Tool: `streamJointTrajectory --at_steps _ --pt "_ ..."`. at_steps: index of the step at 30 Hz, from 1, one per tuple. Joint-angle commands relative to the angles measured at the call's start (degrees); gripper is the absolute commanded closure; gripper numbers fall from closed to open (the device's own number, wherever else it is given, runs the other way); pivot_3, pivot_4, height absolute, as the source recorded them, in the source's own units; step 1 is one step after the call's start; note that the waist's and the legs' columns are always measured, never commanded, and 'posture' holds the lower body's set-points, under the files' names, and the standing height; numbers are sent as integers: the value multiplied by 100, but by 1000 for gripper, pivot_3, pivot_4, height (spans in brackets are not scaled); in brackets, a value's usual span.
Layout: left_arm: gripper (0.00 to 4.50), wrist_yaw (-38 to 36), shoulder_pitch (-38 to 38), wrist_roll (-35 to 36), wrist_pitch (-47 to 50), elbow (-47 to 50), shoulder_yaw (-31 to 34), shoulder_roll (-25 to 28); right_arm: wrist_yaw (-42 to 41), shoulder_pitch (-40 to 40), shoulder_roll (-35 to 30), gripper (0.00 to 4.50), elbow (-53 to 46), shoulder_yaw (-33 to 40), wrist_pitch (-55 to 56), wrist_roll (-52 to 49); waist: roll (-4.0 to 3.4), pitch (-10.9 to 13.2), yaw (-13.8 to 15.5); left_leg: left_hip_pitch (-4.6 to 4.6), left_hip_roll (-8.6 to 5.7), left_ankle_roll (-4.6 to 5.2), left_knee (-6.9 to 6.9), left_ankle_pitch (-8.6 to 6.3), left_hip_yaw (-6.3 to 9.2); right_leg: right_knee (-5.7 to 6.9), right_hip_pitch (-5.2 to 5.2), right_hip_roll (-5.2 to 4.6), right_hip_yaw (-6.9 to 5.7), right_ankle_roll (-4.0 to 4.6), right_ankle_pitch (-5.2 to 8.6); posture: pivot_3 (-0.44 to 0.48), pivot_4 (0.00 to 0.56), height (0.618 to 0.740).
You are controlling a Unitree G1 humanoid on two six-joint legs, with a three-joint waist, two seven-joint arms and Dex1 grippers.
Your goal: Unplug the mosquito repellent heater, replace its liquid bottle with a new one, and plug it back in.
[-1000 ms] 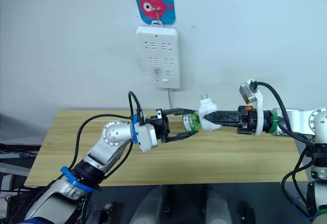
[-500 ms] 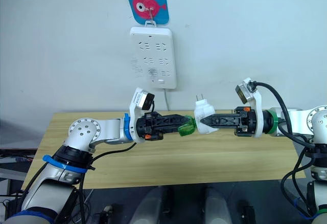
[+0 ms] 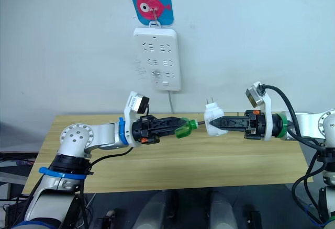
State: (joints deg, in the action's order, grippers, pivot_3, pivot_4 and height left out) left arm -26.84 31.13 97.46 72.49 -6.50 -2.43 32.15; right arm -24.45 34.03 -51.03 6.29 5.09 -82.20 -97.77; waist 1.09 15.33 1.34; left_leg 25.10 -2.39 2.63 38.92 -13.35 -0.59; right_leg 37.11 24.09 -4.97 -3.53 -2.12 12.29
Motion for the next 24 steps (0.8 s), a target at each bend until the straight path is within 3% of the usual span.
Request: streamJointTrajectory --at_steps 1,4,8,11,24 --pt "2194 -289 -143 -20 204 426 309 145 -51 83 -275 1527 103 234 23 527 0 0 2 0 0 0 0 0 0 0 1 0 0 0 0 65 198 740" --pt "2194 -329 -359 -104 253 618 419 216 -37 -104 -454 1527 100 -7 259 1649 0 0 17 1 0 1 0 0 1 -2 -1 -3 -1 0 0 65 198 740" --pt "2194 -255 -699 -170 191 941 508 171 -101 -583 -798 1527 172 -1285 1612 4338 1 -2 34 1 -3 1 0 -1 2 -6 -2 -6 -2 0 1 93 210 740" --pt "2194 -225 -852 -206 135 1188 520 119 -112 -771 -729 1527 677 -1754 2355 5608 1 -2 36 1 -5 -2 -1 1 0 -3 2 -7 0 1 2 117 217 740" --pt "2194 -127 -1218 -46 77 1496 641 249 -479 -527 187 1527 2196 -1574 2706 7338 0 -2 50 -10 1 -26 -5 15 -2 -5 -6 -9 -1 8 6 150 238 740"
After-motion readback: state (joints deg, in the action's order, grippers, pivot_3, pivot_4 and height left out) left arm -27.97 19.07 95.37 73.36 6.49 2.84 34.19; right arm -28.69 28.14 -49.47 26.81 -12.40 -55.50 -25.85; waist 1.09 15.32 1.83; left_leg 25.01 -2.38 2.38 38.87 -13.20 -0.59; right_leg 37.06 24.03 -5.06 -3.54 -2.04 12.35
